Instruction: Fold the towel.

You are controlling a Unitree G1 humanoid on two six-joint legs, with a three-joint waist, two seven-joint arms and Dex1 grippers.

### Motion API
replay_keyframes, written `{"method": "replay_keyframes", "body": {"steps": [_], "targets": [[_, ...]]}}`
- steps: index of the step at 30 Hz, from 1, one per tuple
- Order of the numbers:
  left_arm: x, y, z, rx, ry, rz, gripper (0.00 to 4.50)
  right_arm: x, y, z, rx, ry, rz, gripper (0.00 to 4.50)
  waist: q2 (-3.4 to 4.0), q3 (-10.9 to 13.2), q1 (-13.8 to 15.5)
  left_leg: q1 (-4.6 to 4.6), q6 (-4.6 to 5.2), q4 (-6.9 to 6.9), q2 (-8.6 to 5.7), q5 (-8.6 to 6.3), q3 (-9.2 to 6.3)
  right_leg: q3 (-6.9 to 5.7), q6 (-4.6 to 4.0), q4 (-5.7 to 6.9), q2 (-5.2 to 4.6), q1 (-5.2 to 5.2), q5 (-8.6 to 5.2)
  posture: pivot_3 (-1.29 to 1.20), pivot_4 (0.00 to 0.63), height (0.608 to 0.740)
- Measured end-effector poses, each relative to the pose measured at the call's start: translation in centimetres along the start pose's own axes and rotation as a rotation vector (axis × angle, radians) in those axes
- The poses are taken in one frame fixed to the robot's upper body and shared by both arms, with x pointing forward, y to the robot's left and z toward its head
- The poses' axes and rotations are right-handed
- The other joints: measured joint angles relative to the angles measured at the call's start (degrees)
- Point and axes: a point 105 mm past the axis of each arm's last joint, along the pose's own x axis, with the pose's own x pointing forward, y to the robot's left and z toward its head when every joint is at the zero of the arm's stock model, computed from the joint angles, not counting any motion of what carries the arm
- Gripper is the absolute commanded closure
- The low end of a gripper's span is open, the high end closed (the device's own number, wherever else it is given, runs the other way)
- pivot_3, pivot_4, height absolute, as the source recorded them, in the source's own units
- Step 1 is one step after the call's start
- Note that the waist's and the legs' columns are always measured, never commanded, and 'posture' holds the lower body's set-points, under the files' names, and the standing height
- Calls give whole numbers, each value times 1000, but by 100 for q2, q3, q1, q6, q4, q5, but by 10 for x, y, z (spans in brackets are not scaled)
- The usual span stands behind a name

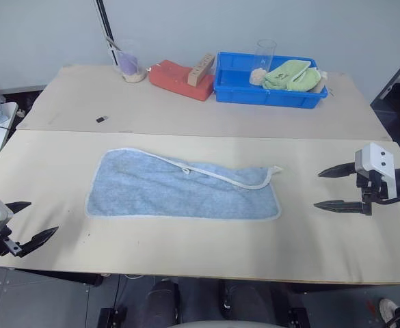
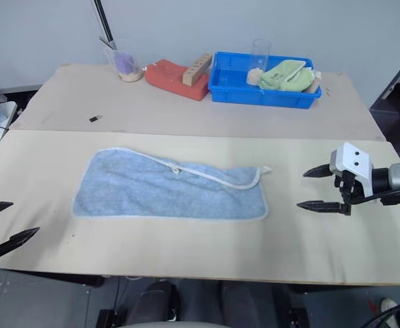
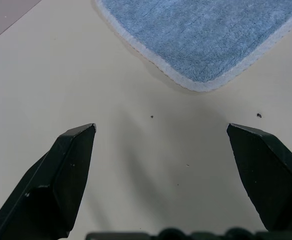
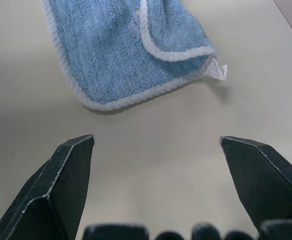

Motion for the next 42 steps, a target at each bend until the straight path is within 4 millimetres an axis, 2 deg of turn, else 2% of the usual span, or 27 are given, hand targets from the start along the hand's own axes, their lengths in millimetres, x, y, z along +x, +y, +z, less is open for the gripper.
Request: {"method": "replay_keyframes", "body": {"steps": [8, 15, 22, 29, 32, 34, 37, 42], "targets": [[3, -1, 15, 12, -77, -38, 0, 3, -2, -6, 4, 20, -15, 40, 0, 0, 3, 0, 0, 0, -1, 0, 0, 0, 0, 0, 0, 0, 0, 0, 150, 661], [1, -5, 16, 70, -102, -82, 0, 6, -2, -5, -1, 8, -19, 40, 1, -1, -5, 0, 0, 0, 0, 0, 0, 0, -2, 2, 1, 0, 0, 0, 150, 661], [5, -7, 4, 115, -54, -96, 0, 7, -2, -4, -1, 0, -19, 40, 2, -1, 1, 0, 0, 0, -1, 0, 1, 0, -2, 1, 0, 0, 0, 0, 150, 661], [8, -13, 3, 119, -47, -151, 0, 11, -2, 10, -8, -54, -19, 40, 2, -2, 0, 0, 0, 0, 0, 0, 1, 0, -1, 2, 0, 0, 0, 0, 150, 661], [16, -13, 4, 180, -62, -177, 0, 15, 3, 23, -27, -95, 15, 40, 9, -5, 9, 1, 0, 0, -1, 0, 1, 0, -2, 4, 1, 1, 0, 0, 150, 661], [26, -14, 4, 230, -77, -192, 0, 19, 8, 39, -56, -127, 56, 40, 12, -7, 6, 2, 0, 0, -1, 0, 0, 0, -2, 6, 1, 1, 1, 0, 150, 661], [44, -10, 6, 296, -99, -193, 0, 30, 25, 64, -107, -178, 148, 40, 13, -8, 10, 2, 0, 0, -1, 0, -3, -2, -4, 7, 3, 2, 2, 0, 150, 661], [65, -8, -5, 351, -77, -204, 0, 47, 51, 92, -162, -241, 270, 40, 12, -7, 1, -4, 0, 1, -2, 0, -4, -3, -29, 4, 0, 0, 18, 0, 150, 661]]}}
